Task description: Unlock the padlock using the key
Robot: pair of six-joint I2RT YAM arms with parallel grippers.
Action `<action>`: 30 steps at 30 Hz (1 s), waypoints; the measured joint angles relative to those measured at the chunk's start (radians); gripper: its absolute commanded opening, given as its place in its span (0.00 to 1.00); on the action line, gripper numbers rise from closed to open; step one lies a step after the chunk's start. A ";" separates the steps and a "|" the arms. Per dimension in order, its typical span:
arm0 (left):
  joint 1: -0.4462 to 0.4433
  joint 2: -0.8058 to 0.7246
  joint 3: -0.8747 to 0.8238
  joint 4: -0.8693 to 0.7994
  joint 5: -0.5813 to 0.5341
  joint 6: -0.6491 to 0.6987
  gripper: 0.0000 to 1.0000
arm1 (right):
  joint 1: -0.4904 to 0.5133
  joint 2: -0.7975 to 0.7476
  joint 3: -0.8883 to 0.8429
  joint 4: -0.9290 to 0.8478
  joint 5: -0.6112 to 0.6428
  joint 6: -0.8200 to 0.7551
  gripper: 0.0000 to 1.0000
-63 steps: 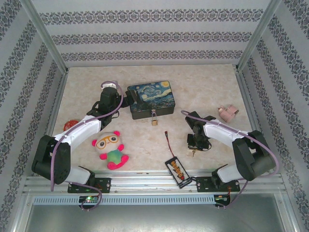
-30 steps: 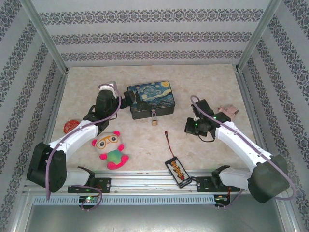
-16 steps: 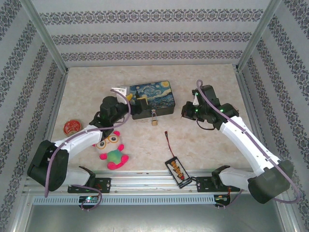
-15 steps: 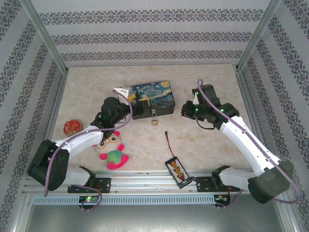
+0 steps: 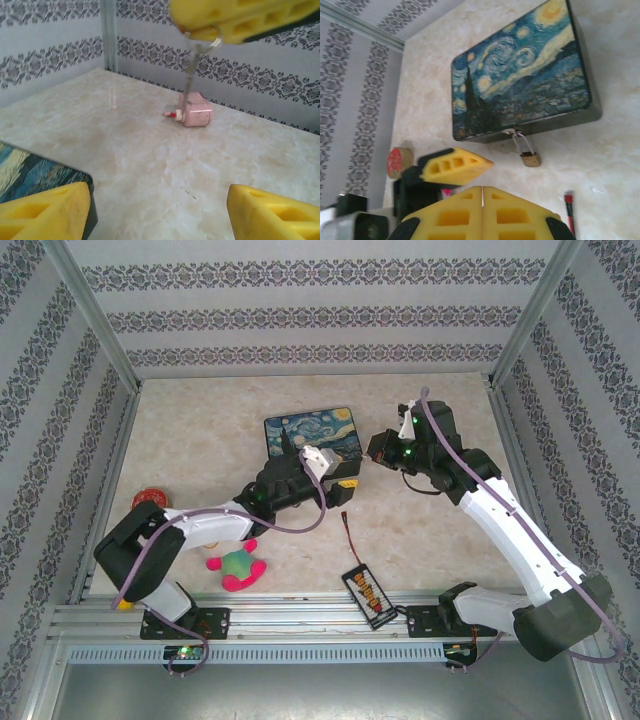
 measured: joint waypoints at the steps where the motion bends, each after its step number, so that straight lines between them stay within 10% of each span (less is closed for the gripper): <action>1: -0.002 0.017 0.006 0.022 0.004 0.005 0.67 | 0.000 0.000 0.000 0.013 -0.008 0.007 0.00; 30: -0.003 0.159 0.113 0.246 0.008 0.010 0.29 | -0.013 0.015 -0.021 0.119 -0.078 0.074 0.00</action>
